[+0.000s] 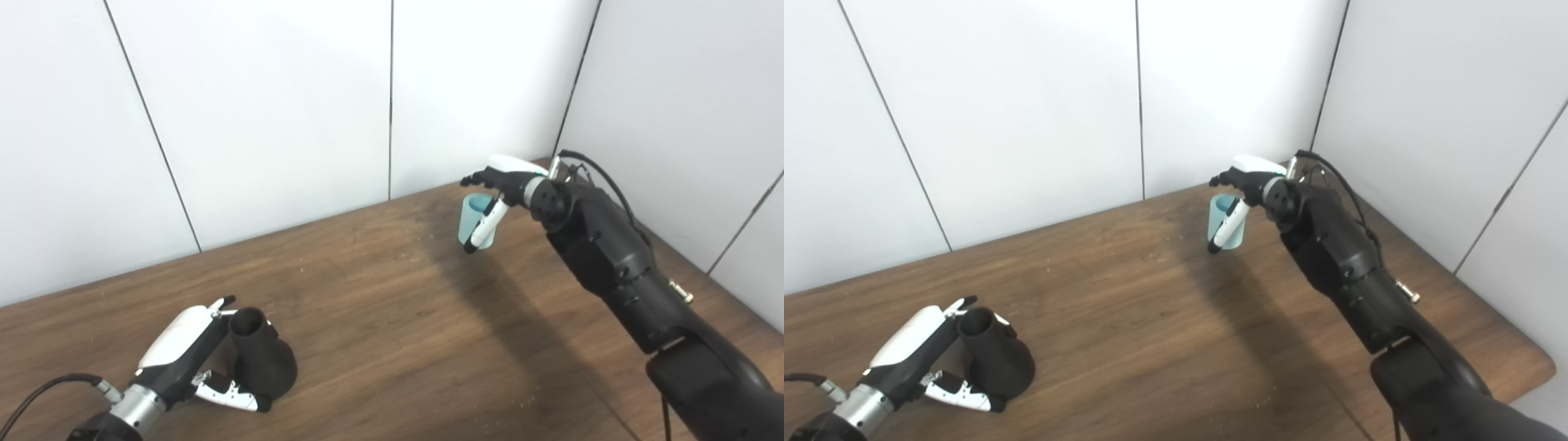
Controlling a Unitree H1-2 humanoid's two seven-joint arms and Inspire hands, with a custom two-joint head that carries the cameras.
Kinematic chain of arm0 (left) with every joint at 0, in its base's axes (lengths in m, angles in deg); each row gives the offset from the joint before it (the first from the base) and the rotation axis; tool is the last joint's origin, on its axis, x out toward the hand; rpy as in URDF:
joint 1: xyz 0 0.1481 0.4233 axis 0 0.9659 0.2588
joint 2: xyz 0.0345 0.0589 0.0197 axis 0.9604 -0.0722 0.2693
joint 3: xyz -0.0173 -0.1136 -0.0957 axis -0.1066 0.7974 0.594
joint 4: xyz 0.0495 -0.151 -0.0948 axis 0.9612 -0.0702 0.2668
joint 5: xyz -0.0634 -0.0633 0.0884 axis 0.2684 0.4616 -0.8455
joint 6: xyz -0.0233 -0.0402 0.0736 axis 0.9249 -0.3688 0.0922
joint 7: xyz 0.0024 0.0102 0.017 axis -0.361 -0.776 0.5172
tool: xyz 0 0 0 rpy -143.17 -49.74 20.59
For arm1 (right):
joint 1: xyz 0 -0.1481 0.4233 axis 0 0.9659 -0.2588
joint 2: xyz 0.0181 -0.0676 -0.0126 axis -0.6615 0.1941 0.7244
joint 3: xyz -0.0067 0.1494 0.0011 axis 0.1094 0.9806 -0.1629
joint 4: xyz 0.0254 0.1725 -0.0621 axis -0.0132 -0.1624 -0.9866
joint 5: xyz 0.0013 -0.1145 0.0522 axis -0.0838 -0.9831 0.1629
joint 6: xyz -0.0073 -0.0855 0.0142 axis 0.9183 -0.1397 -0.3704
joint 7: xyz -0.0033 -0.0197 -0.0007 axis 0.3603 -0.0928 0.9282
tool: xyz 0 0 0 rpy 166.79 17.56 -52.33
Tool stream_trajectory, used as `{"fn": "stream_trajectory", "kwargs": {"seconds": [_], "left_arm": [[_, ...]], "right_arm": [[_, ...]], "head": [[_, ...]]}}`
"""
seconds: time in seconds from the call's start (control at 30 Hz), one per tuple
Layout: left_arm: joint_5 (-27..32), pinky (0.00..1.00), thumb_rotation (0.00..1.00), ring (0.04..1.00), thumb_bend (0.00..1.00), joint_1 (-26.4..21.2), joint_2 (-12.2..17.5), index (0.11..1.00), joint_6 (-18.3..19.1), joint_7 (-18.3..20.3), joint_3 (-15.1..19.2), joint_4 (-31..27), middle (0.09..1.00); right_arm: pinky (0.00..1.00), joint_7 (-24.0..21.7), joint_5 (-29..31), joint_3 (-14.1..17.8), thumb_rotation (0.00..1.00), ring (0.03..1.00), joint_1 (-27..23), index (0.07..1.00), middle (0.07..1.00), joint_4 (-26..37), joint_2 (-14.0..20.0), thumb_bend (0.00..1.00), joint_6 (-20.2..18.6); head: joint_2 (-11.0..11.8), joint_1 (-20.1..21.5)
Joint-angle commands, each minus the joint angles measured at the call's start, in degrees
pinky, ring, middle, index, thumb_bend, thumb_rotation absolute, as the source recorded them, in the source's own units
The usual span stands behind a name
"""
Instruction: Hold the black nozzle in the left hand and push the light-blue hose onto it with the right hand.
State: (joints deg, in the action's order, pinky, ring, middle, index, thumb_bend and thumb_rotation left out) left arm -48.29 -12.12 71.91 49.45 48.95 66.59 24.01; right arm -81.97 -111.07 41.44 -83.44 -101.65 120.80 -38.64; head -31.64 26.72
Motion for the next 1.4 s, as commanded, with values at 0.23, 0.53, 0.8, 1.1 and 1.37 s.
{"fn": "stream_trajectory", "kwargs": {"seconds": [0.23,0.53,0.8,1.1,1.37], "left_arm": [[-0.78,1.0,0.0,0.628,0.53,2.26,1.93,0.485,1.62,2.87,-0.43,-0.9,0.483],[-0.38,1.0,0.0,0.629,0.53,2.56,2.12,0.483,2.83,4.05,-0.44,-2.01,0.486],[-0.19,1.0,0.0,0.632,0.53,2.56,2.47,0.484,2.87,4.46,-0.71,-1.99,0.484],[0.12,1.0,0.0,0.633,0.53,2.59,3.04,0.484,2.99,4.55,-1.01,-2.37,0.484],[0.04,1.0,0.0,0.633,0.53,2.61,3.11,0.484,2.71,4.35,-1.01,-2.25,0.485]], "right_arm": [[0.79,4.22,1.21,-1.56,0.18,0.909,-2.63,0.876,0.919,-0.48,1.73,0.96,0.05],[0.7,7.36,2.32,-2.74,0.11,0.793,-2.72,0.77,0.802,-2.31,2.94,0.89,2.49],[0.52,12.07,2.26,-2.89,0.04,0.631,-2.63,0.721,0.694,-3.05,2.58,0.81,3.93],[0.45,17.93,3.37,-2.68,0.0,0.441,-2.04,0.651,0.557,-3.51,1.69,0.55,5.65],[0.45,18.44,5.08,-2.45,0.0,0.429,-1.5,0.536,0.504,-3.1,2.07,0.52,6.28]], "head": [[-0.84,-0.11],[-1.24,-0.06],[-1.58,-0.14],[-1.81,-0.06],[-2.12,-0.14]]}}
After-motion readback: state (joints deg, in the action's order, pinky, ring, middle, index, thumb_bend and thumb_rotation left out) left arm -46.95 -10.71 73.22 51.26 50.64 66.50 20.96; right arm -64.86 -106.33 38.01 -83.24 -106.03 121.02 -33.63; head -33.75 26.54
